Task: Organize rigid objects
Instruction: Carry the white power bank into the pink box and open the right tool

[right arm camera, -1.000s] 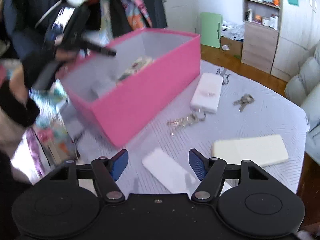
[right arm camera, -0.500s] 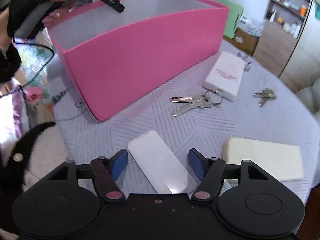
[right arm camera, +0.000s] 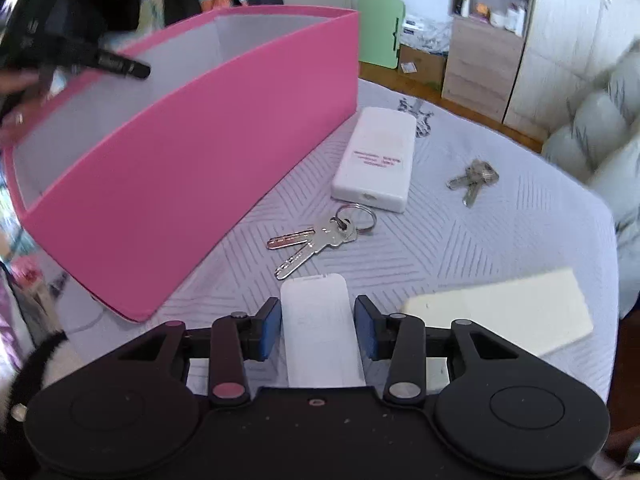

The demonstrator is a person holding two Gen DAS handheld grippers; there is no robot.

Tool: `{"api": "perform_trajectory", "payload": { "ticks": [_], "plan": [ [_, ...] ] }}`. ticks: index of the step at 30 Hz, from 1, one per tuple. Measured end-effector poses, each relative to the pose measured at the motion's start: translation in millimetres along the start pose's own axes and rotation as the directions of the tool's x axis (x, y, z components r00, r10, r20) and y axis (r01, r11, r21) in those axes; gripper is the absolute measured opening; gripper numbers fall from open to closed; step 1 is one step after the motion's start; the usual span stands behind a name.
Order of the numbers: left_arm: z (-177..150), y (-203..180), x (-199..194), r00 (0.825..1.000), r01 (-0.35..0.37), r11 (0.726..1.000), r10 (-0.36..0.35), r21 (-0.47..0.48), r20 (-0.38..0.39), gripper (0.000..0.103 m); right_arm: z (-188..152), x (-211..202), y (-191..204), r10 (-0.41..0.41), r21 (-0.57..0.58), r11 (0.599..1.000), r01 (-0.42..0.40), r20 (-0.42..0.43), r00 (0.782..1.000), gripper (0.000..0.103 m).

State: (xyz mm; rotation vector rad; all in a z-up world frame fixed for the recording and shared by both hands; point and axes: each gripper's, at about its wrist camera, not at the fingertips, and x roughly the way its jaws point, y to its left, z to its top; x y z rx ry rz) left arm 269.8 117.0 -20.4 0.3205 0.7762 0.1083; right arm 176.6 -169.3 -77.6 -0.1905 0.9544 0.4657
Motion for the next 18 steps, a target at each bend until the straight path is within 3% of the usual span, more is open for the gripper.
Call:
{"api": "perform_trajectory", "payload": {
  "ticks": [2,6,11,18],
  "plan": [
    [-0.2,-0.2,-0.1,1.0,0.001,1.0,-0.001,-0.003,0.0,0.015,0.8,0.8,4.2,-0.005,-0.031,1.0,0.005,-0.001,1.0,0.044],
    [-0.4,-0.6,-0.1,1.0,0.0,1.0,0.0,-0.001,-0.001,0.015,0.1,-1.1,2.1,-0.021,0.013,1.0,0.02,0.009,1.0,0.044],
    [-0.4,-1.7,-0.3,1.0,0.001,1.0,-0.001,-0.003,0.0,0.015,2.7,-24.0,-6.5,0.005,0.092,0.996,-0.017,0.134,0.991,0.044],
    [-0.3,-2.1,-0.1,1.0,0.001,1.0,-0.001,-0.003,0.0,0.015,17.2,-65.3,-6.5,0.011,0.136,0.989,-0.056,0.311,0.95,0.044]
  ]
}}
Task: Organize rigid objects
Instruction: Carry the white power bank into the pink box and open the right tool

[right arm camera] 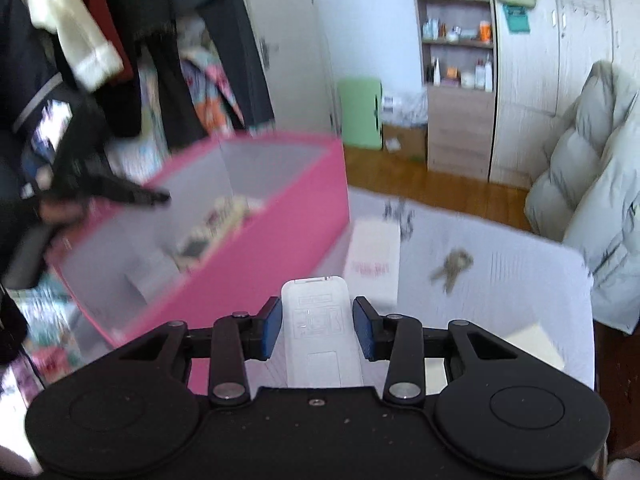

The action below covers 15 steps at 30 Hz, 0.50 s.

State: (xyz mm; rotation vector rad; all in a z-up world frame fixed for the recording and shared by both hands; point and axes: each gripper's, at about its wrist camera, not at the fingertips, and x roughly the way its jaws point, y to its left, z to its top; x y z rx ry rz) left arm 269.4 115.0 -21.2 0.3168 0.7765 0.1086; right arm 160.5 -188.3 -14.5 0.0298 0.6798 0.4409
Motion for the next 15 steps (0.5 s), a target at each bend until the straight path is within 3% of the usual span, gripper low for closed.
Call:
{"api": "perform_trajectory", "payload": {
  "ticks": [2,6,9,15],
  "plan": [
    [0.3,0.1,0.9,1.0,-0.001,1.0,0.001,0.0,0.0,0.015,11.8,-6.3,3.0,0.031,0.01,0.999,-0.031,0.043,0.999,0.044],
    [0.4,0.6,0.8,1.0,0.0,1.0,0.0,-0.006,0.0,0.015,39.7,-8.4,24.8,0.175,-0.011,0.985,-0.175,0.077,0.982,0.044],
    [0.3,0.9,0.6,1.0,-0.001,1.0,0.001,-0.001,0.0,0.015,54.3,10.1,56.8,0.245,-0.091,0.966,-0.243,0.017,0.969,0.044],
    [1.2,6.6,1.1,1.0,0.007,1.0,-0.006,-0.022,0.006,0.016,63.3,76.6,106.1,0.298,-0.113,0.942,-0.317,-0.16,0.941,0.044]
  ]
}}
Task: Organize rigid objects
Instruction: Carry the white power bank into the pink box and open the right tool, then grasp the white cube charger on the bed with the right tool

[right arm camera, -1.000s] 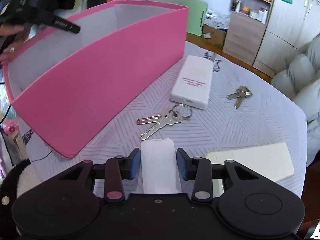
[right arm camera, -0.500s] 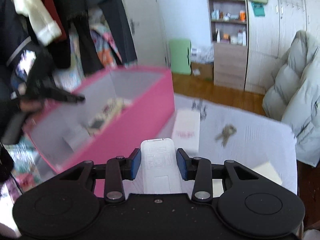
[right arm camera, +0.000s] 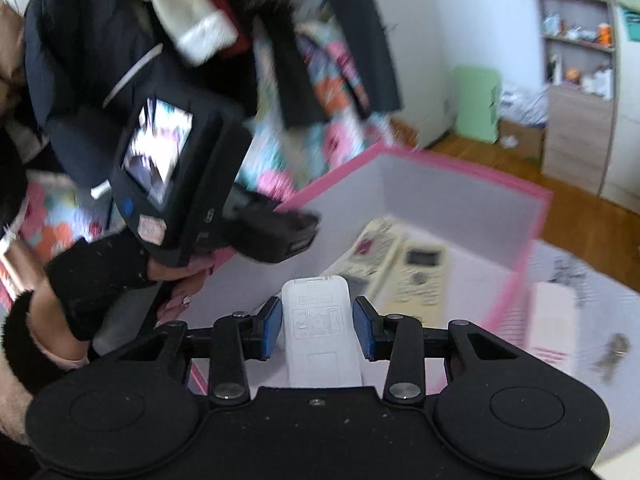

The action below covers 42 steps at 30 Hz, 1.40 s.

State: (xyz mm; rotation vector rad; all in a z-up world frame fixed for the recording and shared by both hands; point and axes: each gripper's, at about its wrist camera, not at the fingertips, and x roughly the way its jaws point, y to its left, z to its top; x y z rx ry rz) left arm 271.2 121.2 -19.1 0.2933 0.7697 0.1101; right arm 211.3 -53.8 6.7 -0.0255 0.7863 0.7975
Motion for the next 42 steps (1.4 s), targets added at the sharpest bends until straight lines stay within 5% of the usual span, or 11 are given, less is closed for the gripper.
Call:
{"api": "perform_trajectory", "payload": {
  "ticks": [6,8,9,16,23,27,33,42],
  "plan": [
    [0.0,-0.6,0.9,1.0,-0.006,1.0,0.006,0.001,-0.004,0.016,8.0,51.0,20.6,-0.054,-0.068,0.997,0.046,-0.126,0.99,0.043],
    [0.0,-1.7,2.2,1.0,-0.008,1.0,0.008,0.007,-0.005,0.016,8.1,60.8,17.3,-0.072,-0.047,0.997,0.065,-0.176,0.982,0.02],
    [0.0,-1.7,2.3,1.0,-0.006,1.0,0.006,0.003,-0.004,0.015,9.0,64.9,15.4,-0.075,-0.03,0.997,0.071,-0.204,0.976,0.02],
    [-0.2,-4.1,2.2,1.0,0.004,1.0,-0.004,-0.014,-0.004,0.016,2.7,46.0,-2.5,-0.025,0.087,0.995,0.04,-0.17,0.985,0.02],
    [0.2,-2.2,1.8,1.0,0.003,1.0,-0.003,-0.014,-0.004,0.016,-15.6,-28.3,-2.3,-0.039,0.123,0.992,0.038,0.011,0.999,0.024],
    [0.6,-0.6,2.2,1.0,0.004,1.0,-0.004,-0.015,-0.004,0.016,-38.9,-90.1,-6.1,-0.145,0.147,0.981,0.129,0.107,0.984,0.031],
    [0.6,-0.1,2.5,1.0,0.004,1.0,-0.004,-0.014,-0.004,0.015,-95.2,-138.4,-40.7,-0.324,0.29,0.906,0.308,0.006,0.946,0.034],
    [0.6,0.1,2.6,1.0,0.0,1.0,-0.001,-0.011,-0.005,0.016,-152.1,-138.0,-71.3,-0.388,0.362,0.83,0.423,-0.17,0.906,0.056]
  ]
}}
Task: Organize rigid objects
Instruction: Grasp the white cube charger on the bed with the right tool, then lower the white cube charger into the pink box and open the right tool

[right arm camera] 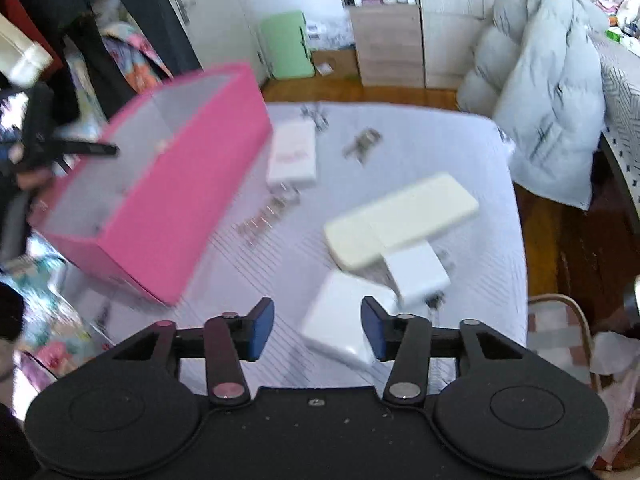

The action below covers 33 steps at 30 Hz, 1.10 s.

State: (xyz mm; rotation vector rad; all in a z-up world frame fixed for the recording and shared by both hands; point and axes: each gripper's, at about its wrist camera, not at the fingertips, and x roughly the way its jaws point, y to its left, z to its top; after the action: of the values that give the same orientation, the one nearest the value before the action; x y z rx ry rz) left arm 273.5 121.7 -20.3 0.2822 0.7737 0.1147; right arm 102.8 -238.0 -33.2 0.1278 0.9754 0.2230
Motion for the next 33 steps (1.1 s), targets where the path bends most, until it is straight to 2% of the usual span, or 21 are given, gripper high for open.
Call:
{"api": "perform_trajectory", "payload": {
  "ticks": [3,7,8,12,15,18,20,21,23,33],
  "plan": [
    [0.6,2.4,0.1,1.0,-0.002,1.0,0.002,0.004,-0.001,0.016,-6.6,11.5,-9.2,-0.011,0.033,0.999,0.012,-0.042,0.999,0.058],
    [1.5,3.8,0.5,1.0,-0.004,1.0,0.004,0.007,-0.002,0.016,-9.1,24.9,-9.3,0.002,0.088,0.996,0.0,-0.027,1.0,0.078],
    [1.2,3.4,0.3,1.0,-0.004,1.0,0.004,0.008,-0.002,0.016,-7.6,29.0,-7.6,-0.01,0.092,0.996,0.012,-0.02,1.0,0.078],
    [0.6,2.9,0.0,1.0,-0.002,1.0,0.002,0.004,-0.001,0.016,-4.4,45.2,1.6,-0.078,0.064,0.995,0.08,-0.036,0.996,0.079],
    [-0.4,2.2,-0.4,1.0,-0.003,1.0,0.003,0.004,0.0,0.017,-7.5,42.8,8.3,-0.096,0.006,0.995,0.096,-0.031,0.995,0.078],
    [-0.6,2.1,-0.3,1.0,-0.002,1.0,0.002,0.005,-0.001,0.017,-9.2,52.2,5.3,-0.121,-0.021,0.993,0.12,-0.045,0.992,0.073],
    [-0.5,1.4,-0.8,1.0,0.0,1.0,0.0,0.002,-0.001,0.017,-9.4,54.0,2.5,-0.139,-0.017,0.99,0.139,-0.027,0.99,0.062],
    [-0.5,0.8,-1.3,1.0,-0.003,1.0,0.003,0.008,0.003,0.017,-8.5,53.1,2.1,-0.143,-0.01,0.99,0.143,-0.026,0.989,0.061],
    [0.1,1.2,-0.9,1.0,-0.003,1.0,0.003,0.004,0.0,0.017,-8.1,51.1,0.6,-0.137,0.018,0.99,0.137,-0.021,0.99,0.061],
    [0.5,-2.7,-0.6,1.0,-0.003,1.0,0.003,0.014,-0.006,0.015,-0.4,20.2,32.5,-0.077,-0.079,0.994,0.082,0.061,0.995,0.06]
  ]
}}
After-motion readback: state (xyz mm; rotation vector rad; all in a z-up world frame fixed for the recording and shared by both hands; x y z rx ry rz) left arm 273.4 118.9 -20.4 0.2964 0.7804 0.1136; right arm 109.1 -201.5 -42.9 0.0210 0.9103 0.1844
